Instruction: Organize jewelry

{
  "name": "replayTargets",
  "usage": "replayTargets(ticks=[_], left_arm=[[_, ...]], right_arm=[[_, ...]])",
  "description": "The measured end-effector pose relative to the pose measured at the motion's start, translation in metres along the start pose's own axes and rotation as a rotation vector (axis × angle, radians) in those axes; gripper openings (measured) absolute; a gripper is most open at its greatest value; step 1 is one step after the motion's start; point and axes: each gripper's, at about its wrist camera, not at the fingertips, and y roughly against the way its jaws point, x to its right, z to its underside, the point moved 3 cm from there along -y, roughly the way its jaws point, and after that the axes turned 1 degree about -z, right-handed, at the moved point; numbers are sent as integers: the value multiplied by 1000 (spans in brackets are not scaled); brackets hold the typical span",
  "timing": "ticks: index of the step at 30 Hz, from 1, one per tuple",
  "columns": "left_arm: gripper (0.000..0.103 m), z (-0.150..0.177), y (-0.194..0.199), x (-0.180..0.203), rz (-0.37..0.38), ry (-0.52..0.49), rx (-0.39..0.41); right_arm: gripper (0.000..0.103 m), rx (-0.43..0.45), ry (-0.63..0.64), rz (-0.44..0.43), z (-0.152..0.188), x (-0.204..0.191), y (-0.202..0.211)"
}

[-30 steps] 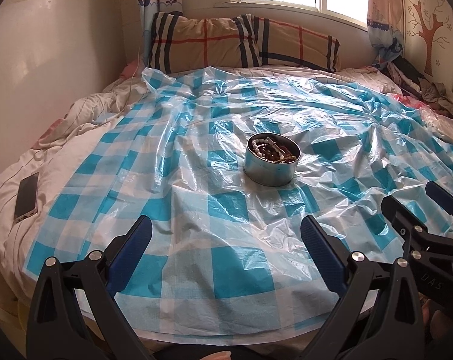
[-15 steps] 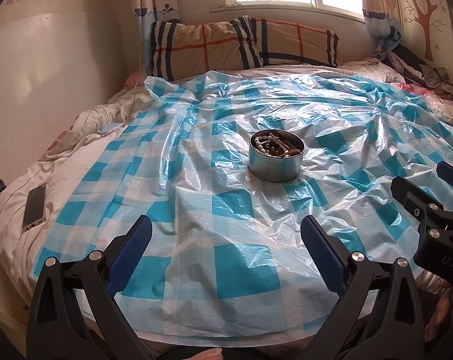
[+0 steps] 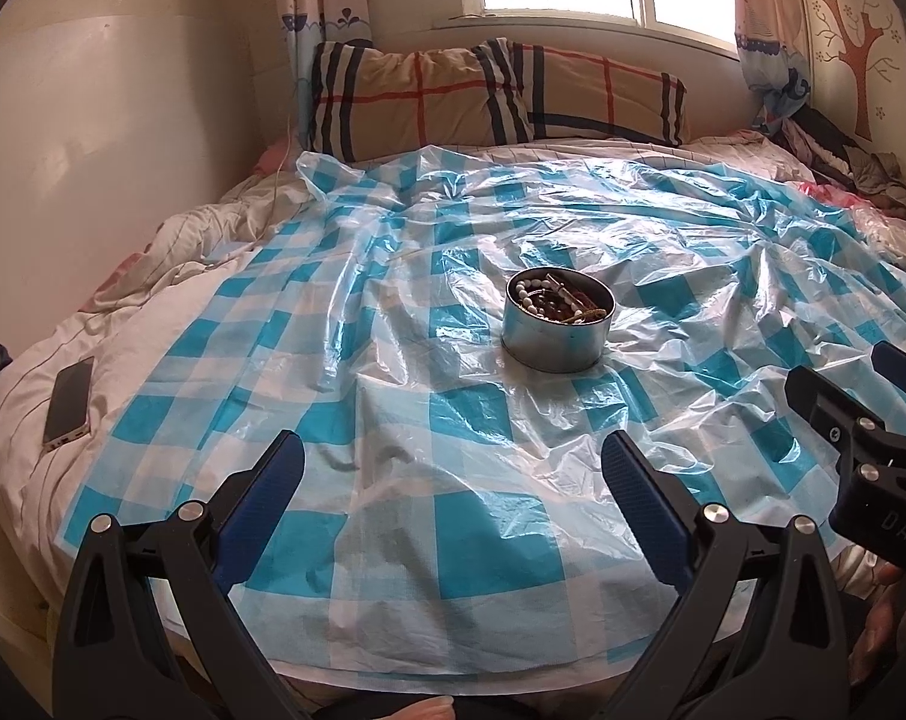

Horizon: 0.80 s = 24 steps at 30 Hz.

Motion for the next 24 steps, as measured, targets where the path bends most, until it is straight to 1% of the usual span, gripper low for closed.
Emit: replayTargets(ticks=[18,20,22,24], left_arm=[[95,0,-2,1,-2,-1,-10],[95,0,-3,1,9,-3,-18],[95,0,-6,2,43,-5,-44],[95,-1,-8,0,57,-8,-56]], right_arm=[[96,0,-1,0,0,0,0],[96,0,-2,-1,0,0,0],[96,0,-2,-1,0,0,0],[96,-1,-1,0,0,0,0]])
